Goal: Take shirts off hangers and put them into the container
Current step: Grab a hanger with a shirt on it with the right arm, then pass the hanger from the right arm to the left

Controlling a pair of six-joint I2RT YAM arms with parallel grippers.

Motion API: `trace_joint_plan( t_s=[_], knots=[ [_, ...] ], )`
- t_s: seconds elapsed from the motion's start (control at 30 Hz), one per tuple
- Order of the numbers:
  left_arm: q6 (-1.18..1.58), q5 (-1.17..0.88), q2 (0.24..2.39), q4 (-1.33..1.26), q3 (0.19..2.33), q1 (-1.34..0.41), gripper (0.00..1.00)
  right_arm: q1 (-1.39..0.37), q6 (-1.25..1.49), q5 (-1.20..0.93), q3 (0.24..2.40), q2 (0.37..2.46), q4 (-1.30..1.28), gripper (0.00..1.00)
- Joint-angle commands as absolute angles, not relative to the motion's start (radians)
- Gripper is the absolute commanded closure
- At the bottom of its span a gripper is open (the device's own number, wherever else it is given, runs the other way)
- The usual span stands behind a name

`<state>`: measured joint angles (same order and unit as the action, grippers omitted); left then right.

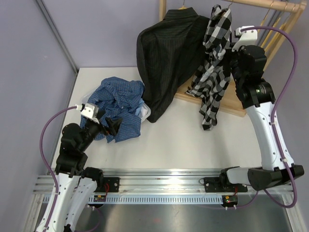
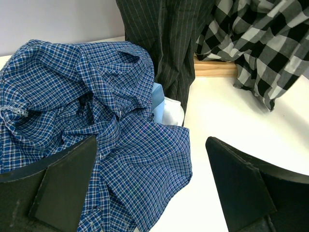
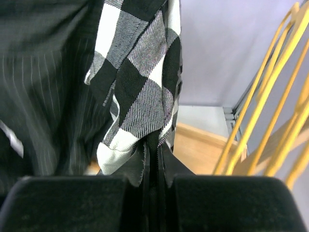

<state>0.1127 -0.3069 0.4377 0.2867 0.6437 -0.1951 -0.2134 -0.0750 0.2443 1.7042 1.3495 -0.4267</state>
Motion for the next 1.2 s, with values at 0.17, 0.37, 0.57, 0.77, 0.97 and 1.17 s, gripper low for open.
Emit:
trace_joint_plan(
  t_s=[0.17, 0.37, 0.57, 0.77, 0.97, 1.17],
  knots=[
    [0.103, -0.351, 0.43, 0.233, 0.63, -0.195, 0.01, -0.207, -0.305, -0.118, 1.6, 1.118, -0.628, 1.0],
    [0.104, -0.44, 0.42, 0.18, 0.608, -0.196, 0.01, -0.209, -0.405, -0.192, 1.5, 0.994, -0.77, 1.0],
    [0.141, -0.552, 0.446, 0.101, 0.597, -0.196, 0.01, -0.209, -0.431, -0.149, 1.387, 0.881, -0.824, 1.0],
    [0.152, -0.574, 0.488, 0.092, 0.603, -0.196, 0.01, -0.158, -0.425, -0.084, 1.281, 0.759, -0.845, 1.0],
    [0.161, -0.595, 0.521, 0.066, 0.607, -0.196, 0.01, -0.084, -0.448, -0.127, 1.18, 0.644, -0.908, 1.0],
    [0.184, -0.682, 0.563, -0.021, 0.609, -0.221, 0.01, -0.083, -0.546, -0.418, 1.183, 0.652, -1.006, 1.0]
  ],
)
